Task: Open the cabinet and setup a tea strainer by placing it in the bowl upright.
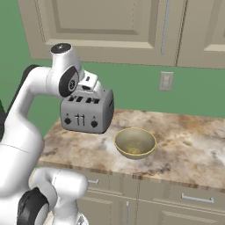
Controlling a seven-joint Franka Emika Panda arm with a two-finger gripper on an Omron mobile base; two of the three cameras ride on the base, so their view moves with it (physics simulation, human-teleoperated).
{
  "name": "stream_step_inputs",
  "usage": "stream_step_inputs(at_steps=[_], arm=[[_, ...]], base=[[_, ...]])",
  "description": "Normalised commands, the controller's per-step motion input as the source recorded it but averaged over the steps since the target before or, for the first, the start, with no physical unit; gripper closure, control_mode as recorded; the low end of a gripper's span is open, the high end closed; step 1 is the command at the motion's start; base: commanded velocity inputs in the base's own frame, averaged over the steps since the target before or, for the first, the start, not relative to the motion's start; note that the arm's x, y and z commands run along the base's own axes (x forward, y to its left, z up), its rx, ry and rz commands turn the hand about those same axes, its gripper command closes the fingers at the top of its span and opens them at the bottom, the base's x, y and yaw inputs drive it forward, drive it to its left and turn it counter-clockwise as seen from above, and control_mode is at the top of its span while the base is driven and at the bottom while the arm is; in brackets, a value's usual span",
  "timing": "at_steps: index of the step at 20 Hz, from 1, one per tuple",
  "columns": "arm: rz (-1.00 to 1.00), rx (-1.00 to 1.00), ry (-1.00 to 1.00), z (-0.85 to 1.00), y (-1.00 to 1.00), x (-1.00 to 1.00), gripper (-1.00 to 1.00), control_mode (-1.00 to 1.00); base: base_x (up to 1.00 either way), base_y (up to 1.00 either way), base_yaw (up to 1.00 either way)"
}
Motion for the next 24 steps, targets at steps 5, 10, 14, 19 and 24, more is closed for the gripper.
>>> stream_step_inputs(at_steps=[5,10,14,19,24], arm=[[-0.22,0.11,-0.22,0.67,-1.00,-0.02,-1.00,-1.00],[-0.10,0.10,-0.18,0.83,-0.91,-0.24,-1.00,-1.00],[-0.04,0.02,-0.08,0.67,-0.51,-0.56,-1.00,-1.00],[-0.08,-0.06,0.00,0.46,-0.47,-0.35,-1.00,-1.00],[-0.01,-0.18,-0.07,0.32,-0.49,0.04,-1.00,-1.00]], base=[[0.00,0.00,0.00],[0.00,0.00,0.00],[0.00,0.00,0.00],[0.00,0.00,0.00],[0.00,0.00,0.00]])
